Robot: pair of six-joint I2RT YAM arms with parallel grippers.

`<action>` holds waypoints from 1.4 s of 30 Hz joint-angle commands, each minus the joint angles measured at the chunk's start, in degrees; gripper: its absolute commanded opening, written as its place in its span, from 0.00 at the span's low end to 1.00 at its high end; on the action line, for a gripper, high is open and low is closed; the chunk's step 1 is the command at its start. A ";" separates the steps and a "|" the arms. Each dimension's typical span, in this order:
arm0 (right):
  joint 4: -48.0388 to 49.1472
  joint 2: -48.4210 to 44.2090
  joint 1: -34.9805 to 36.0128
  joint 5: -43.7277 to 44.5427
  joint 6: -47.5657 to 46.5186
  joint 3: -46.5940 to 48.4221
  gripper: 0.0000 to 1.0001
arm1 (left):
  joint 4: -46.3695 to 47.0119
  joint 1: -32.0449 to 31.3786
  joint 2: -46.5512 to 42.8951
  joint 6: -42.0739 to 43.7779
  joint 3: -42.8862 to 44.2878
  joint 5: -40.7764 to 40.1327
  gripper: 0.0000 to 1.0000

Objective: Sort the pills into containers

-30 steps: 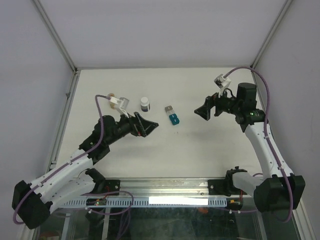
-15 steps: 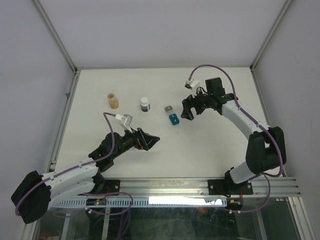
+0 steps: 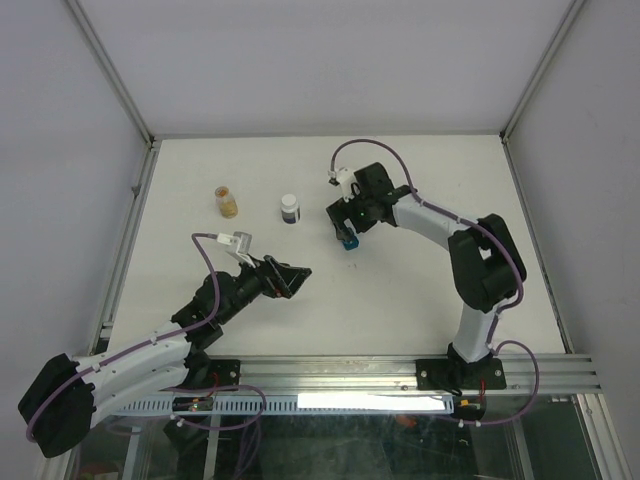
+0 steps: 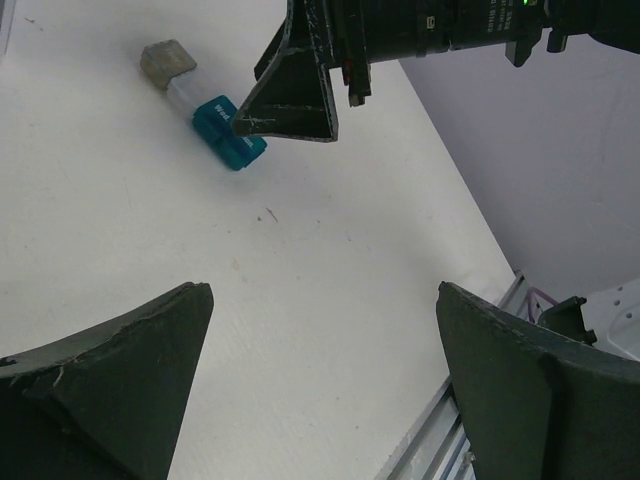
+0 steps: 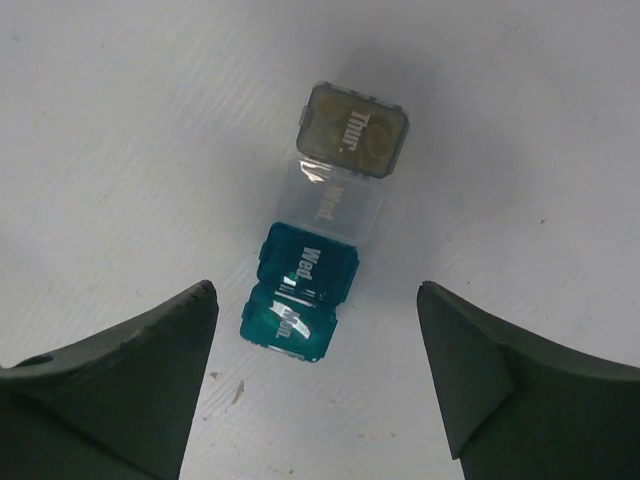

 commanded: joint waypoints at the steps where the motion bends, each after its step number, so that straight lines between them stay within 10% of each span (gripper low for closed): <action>1: 0.73 2.55 0.18 4.03 3.89 4.64 0.80 | 2.18 -0.12 -0.45 0.49 0.06 -2.03 0.99; 30: -3.81 3.57 1.75 2.76 -1.59 1.49 0.40 | 0.76 -0.10 -0.24 0.01 0.29 0.30 0.99; 42: -5.46 -10.63 0.91 -7.41 -21.03 -14.73 0.29 | 11.01 -0.12 -0.29 0.00 -4.67 8.36 0.94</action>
